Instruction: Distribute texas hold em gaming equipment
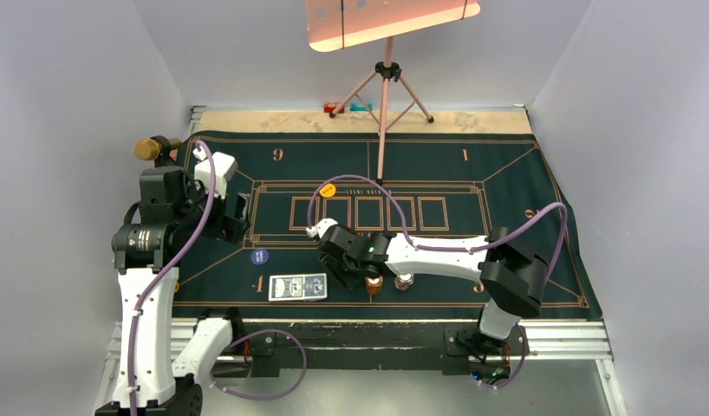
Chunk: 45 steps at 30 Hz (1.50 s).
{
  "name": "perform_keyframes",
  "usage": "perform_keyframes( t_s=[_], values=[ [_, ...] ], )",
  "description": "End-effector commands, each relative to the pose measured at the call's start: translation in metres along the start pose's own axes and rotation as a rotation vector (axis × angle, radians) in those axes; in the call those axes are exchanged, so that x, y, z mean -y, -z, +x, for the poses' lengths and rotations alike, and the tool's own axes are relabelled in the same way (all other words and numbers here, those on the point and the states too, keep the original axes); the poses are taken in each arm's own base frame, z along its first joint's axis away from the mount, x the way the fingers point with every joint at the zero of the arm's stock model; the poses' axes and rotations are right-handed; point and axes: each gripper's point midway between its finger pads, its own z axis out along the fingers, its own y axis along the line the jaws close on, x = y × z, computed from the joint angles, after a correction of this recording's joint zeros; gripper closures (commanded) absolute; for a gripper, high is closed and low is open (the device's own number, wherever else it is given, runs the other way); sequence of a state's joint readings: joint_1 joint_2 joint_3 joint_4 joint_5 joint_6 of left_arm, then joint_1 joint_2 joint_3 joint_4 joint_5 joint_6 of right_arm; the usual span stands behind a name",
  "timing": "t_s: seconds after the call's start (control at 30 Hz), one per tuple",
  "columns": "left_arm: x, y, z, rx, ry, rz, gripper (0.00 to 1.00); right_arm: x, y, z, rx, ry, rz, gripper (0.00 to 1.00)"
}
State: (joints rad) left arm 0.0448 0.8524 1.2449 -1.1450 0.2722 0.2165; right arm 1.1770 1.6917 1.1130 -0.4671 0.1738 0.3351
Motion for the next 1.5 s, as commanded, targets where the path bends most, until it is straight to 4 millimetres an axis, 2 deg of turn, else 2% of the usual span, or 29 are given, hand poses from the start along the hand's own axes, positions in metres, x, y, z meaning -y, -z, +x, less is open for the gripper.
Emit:
perform_keyframes(
  t_s=[0.0,0.17,0.3,0.5,0.53,0.73,0.87,1.03,1.47],
  values=[
    [-0.002,-0.003,-0.003,0.019,0.024,-0.011,0.00,-0.004,0.026,-0.037,0.109,-0.016,-0.009,0.58],
    [-0.002,-0.003,-0.006,0.038,0.047,-0.017,0.00,-0.010,0.037,-0.059,0.164,-0.021,-0.035,0.65],
    [-0.001,-0.005,-0.009,0.043,0.068,-0.009,0.00,-0.023,0.027,-0.093,0.178,0.006,-0.047,0.68],
    [-0.002,-0.001,-0.012,0.071,0.084,-0.027,0.00,-0.052,-0.013,-0.137,0.171,0.030,-0.078,0.70],
    [-0.004,0.000,-0.013,0.075,0.088,-0.040,0.00,-0.055,-0.026,-0.140,0.158,0.030,-0.078,0.71],
    [-0.005,0.008,-0.020,0.086,0.114,-0.053,0.00,-0.067,-0.057,-0.169,0.165,0.012,-0.103,0.71],
    [0.000,0.010,-0.024,0.102,0.128,-0.035,0.00,-0.061,-0.075,-0.174,0.157,-0.012,-0.095,0.71],
    [0.000,0.010,-0.024,0.104,0.139,-0.036,0.00,-0.054,-0.087,-0.178,0.157,-0.049,-0.098,0.71],
    [0.009,0.010,-0.017,0.094,0.133,0.007,0.00,-0.065,-0.112,-0.179,0.133,-0.063,-0.138,0.68]
  ],
)
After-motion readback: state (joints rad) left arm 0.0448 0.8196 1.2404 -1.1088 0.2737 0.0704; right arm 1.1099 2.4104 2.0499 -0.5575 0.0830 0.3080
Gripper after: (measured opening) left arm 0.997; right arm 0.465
